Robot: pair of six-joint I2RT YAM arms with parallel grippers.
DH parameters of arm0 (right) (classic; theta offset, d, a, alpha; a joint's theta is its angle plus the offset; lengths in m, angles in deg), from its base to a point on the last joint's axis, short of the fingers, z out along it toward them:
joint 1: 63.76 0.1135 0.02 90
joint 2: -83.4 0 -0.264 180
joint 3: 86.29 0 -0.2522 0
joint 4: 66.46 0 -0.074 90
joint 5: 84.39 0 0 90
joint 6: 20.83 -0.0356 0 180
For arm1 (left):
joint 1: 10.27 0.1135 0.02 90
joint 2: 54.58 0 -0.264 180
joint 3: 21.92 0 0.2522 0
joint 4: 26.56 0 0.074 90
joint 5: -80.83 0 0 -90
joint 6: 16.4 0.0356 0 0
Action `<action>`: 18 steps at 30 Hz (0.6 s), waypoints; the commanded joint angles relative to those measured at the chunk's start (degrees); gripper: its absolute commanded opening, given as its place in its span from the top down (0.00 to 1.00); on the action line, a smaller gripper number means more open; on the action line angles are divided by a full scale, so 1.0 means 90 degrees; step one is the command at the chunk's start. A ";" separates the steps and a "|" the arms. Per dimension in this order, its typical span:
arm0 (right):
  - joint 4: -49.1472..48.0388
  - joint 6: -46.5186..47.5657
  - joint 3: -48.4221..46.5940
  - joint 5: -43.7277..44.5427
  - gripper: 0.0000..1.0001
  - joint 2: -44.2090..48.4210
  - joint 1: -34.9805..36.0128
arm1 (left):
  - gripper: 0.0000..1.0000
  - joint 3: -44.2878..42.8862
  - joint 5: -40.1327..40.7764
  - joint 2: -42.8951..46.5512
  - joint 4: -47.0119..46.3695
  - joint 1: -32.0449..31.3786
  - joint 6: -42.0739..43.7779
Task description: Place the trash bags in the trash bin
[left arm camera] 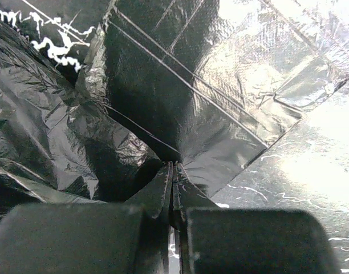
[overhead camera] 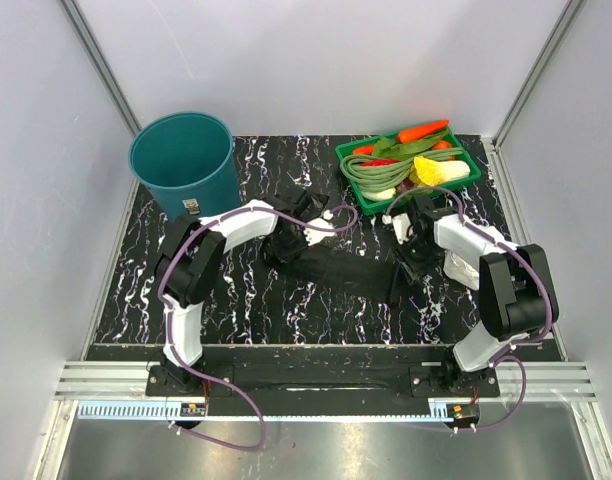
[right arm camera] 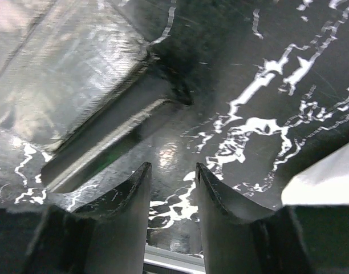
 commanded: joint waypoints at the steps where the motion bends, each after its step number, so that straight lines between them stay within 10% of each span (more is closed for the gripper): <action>1: -0.0019 0.0150 -0.0010 0.0520 0.58 -0.0090 -0.0190 | 1.00 0.0196 0.0234 0.0210 -0.0035 0.0166 0.0194; 18: 0.0675 -0.0055 -0.1074 -0.1480 0.53 0.0525 -0.0278 | 1.00 -0.0203 -0.0565 0.0903 0.0726 0.0918 0.0175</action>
